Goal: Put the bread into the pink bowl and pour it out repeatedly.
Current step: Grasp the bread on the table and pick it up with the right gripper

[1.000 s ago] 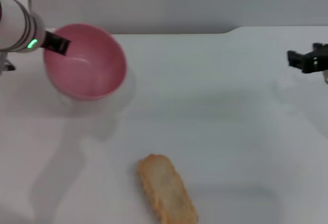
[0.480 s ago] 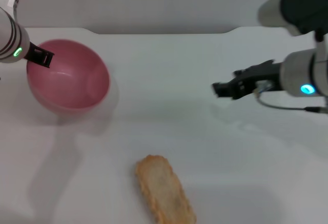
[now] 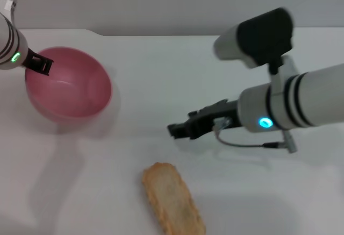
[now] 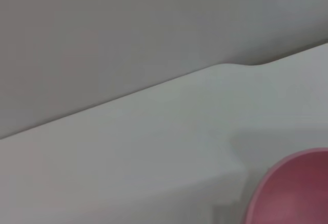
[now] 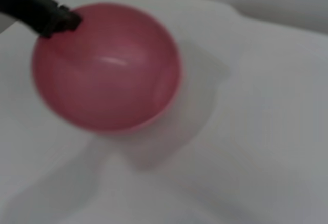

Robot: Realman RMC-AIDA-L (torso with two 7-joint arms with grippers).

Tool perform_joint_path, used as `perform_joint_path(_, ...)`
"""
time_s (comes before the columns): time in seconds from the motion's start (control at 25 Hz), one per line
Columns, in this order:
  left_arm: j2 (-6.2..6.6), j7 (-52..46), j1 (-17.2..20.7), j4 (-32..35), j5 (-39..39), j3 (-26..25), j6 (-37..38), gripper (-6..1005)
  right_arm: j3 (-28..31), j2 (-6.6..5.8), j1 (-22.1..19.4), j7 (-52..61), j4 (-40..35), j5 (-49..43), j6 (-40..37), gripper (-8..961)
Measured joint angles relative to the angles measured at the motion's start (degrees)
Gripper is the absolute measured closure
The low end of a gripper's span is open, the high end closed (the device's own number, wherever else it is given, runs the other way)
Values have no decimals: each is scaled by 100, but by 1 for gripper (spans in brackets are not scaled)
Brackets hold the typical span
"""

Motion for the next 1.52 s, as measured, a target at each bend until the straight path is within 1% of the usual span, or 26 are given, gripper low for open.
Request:
perform_joint_path(0.2, -6, 27, -106, -132, -4, -16, 31, 940, -443, -3, 276, -28, 553, 548, -297, 365)
perform_joint_path(0.44, -9, 29, -172, -188, -3, -10, 55, 940, -647, 3, 351, -32, 694, 717, -454, 366)
perform_joint_path(0.84, -10, 29, -186, -189, 0, 28, 65, 940, -1111, 11, 570, -45, 1220, 1012, -843, 369)
perform_joint_path(1.08, -18, 29, -188, -189, -1, 40, 64, 940, -1266, 17, 688, -47, 1474, 1176, -998, 371)
perform_joint_path(1.4, -16, 29, -159, -148, -2, 43, 48, 940, -1288, 16, 742, -46, 1616, 1190, -1048, 373)
perform_joint_path(1.52, -14, 32, -154, -142, -2, 43, 45, 940, -1292, 16, 831, -31, 1774, 1190, -1050, 374)
